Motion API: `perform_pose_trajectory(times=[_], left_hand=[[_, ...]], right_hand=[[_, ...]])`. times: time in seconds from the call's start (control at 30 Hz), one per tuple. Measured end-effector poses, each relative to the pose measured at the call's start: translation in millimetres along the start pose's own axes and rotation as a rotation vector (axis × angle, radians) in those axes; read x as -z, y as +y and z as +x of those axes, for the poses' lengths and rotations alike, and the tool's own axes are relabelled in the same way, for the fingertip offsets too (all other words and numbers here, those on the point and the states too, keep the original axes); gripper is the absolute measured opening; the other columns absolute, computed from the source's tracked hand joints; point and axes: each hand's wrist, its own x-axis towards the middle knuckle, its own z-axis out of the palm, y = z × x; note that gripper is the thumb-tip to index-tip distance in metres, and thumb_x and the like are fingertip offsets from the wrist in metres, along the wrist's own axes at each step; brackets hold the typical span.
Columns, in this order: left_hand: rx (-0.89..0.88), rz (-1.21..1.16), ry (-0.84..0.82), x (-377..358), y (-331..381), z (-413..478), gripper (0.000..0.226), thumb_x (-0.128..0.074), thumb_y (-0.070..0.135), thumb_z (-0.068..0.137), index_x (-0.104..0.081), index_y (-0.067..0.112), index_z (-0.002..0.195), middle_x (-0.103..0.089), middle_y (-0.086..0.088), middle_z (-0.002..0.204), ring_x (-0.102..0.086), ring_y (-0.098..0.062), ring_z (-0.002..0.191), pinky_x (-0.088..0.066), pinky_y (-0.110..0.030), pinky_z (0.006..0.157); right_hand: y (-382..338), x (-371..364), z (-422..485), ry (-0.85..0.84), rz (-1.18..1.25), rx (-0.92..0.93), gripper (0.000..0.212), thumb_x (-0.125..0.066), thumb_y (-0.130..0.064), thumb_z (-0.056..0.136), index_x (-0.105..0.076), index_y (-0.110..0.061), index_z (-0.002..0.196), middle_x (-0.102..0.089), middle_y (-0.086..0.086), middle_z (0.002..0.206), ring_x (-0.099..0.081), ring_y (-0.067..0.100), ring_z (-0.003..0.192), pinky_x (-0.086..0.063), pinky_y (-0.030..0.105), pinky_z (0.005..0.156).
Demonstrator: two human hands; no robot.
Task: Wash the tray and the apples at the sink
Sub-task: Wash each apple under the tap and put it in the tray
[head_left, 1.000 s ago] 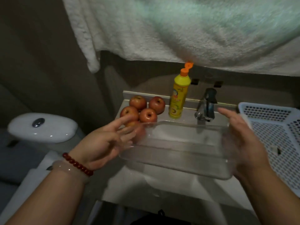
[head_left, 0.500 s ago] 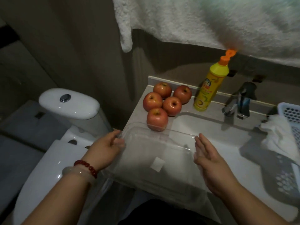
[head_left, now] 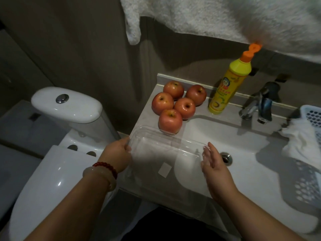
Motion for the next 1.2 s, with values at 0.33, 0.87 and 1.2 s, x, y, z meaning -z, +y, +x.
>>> perform_pose_trajectory(times=[0.33, 0.87, 1.2], left_hand=[[-0.179, -0.06, 0.115, 2, 38, 12, 0.056, -0.054, 0.022, 0.092, -0.034, 0.015, 0.145, -0.035, -0.009, 0.145, -0.039, -0.029, 0.131, -0.035, -0.035, 0.102], [-0.245, 0.12, -0.015, -31, 122, 56, 0.072, -0.063, 0.04, 0.085, -0.023, 0.032, 0.144, -0.025, -0.012, 0.143, -0.044, -0.037, 0.116, -0.041, -0.044, 0.094], [-0.392, -0.091, 0.095, -34, 125, 42, 0.073, -0.071, 0.038, 0.078, -0.031, 0.037, 0.139, -0.023, -0.004, 0.144, -0.039, -0.035, 0.123, -0.038, -0.044, 0.099]], right_hand=[[-6, -7, -2, 0.052, 0.0, -0.036, 0.074, -0.045, 0.006, 0.092, -0.027, -0.038, 0.149, -0.034, -0.008, 0.154, -0.033, 0.013, 0.139, -0.032, 0.03, 0.105], [-19, 6, -5, 0.207, 0.139, -0.08, 0.066, -0.053, -0.01, 0.094, -0.028, -0.039, 0.148, -0.035, -0.003, 0.153, -0.034, 0.018, 0.14, -0.027, 0.043, 0.116], [-14, -1, -8, 0.116, 0.163, -0.122, 0.068, -0.054, -0.012, 0.094, -0.024, -0.039, 0.149, -0.036, -0.003, 0.154, -0.036, 0.022, 0.139, -0.031, 0.045, 0.113]])
